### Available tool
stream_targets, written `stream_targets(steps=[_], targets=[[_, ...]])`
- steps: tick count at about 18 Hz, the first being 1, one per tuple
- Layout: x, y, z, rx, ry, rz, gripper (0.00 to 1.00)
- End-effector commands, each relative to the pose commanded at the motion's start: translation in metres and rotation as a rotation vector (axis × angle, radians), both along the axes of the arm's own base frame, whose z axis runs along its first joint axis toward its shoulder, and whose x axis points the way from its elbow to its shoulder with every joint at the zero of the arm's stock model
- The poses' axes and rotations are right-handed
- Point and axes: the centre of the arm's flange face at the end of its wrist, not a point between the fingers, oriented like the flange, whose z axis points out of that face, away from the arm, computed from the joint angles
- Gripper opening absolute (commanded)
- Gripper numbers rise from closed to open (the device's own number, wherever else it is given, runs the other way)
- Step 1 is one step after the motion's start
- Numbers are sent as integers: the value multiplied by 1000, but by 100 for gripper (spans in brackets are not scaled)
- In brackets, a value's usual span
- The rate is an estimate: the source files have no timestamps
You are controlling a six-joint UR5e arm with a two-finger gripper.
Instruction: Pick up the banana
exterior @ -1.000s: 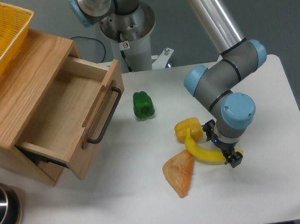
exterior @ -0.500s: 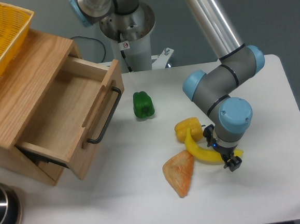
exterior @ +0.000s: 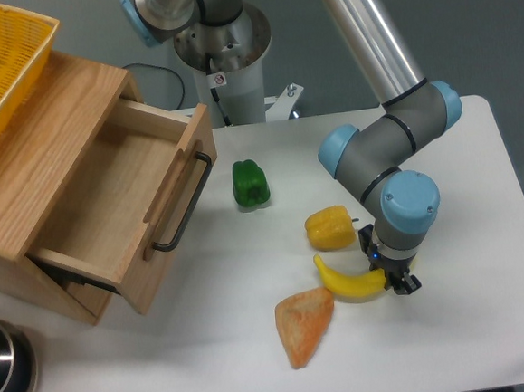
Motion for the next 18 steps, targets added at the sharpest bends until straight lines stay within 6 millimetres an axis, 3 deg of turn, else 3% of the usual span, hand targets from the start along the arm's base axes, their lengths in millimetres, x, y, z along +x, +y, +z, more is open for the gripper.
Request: stream_targets(steps=[6, 9, 16, 18], targets=[[7, -8, 40, 12, 43, 16, 41], [12, -15, 63, 20, 58, 20, 52], [28, -22, 108, 17, 52, 31, 49], [32, -21, 112, 21, 50, 28, 49]])
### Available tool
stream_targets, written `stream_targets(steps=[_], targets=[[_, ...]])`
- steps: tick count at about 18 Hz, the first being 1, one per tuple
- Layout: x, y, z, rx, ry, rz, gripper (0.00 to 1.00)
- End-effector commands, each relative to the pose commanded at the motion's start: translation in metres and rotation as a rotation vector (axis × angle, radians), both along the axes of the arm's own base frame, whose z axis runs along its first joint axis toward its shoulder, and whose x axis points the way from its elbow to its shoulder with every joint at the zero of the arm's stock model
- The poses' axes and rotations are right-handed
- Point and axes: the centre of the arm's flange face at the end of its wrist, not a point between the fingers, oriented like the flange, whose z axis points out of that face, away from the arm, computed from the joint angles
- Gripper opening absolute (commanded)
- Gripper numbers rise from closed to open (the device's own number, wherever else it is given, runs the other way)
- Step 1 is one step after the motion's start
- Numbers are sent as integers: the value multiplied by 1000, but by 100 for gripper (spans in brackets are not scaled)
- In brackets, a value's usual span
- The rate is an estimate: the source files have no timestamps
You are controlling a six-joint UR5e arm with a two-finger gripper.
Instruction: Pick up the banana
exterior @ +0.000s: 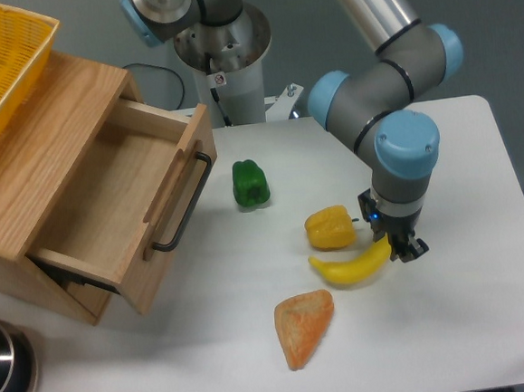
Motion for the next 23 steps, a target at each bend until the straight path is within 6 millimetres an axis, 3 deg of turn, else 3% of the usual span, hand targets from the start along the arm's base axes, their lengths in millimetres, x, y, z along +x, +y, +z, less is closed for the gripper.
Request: stream_targets(steps=[9, 12, 15, 18, 23], targets=[[15, -4, -46, -27, -70, 156, 50], [17, 7, -62, -20, -69, 252, 52], [10, 11, -78, -6, -58, 306, 62], [-2, 11, -78, 6, -46, 332, 72], [-12, 11, -89, 10, -44, 358, 76]])
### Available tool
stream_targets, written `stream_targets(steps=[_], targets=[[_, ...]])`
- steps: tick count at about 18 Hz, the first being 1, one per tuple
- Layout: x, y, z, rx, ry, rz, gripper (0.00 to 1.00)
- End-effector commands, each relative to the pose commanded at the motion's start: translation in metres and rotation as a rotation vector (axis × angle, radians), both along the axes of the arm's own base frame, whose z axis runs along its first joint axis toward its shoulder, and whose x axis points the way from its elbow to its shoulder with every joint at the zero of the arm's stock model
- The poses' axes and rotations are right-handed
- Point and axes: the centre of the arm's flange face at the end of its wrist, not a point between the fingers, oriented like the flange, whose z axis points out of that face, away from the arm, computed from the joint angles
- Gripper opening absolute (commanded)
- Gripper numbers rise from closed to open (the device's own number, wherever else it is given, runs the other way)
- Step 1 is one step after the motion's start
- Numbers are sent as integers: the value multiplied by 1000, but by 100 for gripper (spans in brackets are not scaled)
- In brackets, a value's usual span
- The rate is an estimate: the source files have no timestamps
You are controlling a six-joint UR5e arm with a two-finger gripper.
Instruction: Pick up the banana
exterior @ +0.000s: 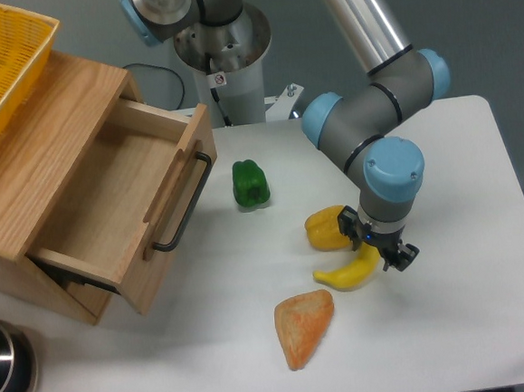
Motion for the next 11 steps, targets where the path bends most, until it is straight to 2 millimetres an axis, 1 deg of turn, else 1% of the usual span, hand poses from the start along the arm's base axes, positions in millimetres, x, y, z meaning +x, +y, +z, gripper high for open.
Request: stream_targets(steps=[3, 6, 8, 11], targets=[[0, 2, -14, -5, -9, 2, 76], [1, 3, -20, -10, -15, 0, 75], [1, 6, -25, -10, -15, -4, 66], [2, 6, -25, -12, -13, -9, 38]])
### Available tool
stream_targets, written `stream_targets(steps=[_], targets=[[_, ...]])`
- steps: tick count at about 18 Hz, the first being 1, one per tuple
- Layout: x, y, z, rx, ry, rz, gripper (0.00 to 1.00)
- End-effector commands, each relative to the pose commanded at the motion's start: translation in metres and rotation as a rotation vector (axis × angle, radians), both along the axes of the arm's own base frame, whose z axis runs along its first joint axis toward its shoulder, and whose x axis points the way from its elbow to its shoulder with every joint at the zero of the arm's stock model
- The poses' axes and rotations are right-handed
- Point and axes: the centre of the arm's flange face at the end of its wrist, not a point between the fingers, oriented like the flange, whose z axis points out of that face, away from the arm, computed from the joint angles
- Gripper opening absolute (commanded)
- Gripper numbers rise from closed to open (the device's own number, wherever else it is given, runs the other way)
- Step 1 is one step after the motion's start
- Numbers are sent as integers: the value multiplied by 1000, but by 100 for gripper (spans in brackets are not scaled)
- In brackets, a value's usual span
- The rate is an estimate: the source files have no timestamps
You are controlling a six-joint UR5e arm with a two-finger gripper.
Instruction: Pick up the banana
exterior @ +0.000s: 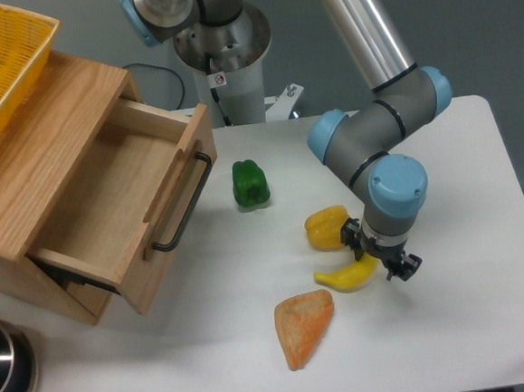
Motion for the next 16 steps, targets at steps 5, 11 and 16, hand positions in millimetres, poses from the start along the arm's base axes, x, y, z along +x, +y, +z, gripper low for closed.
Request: stream_targets(steps=[5, 11, 16], targets=[[1, -1, 2, -1, 1, 0, 4], [0, 0, 7, 3, 9, -3, 59], [-4, -1, 28, 23, 36, 0, 73]])
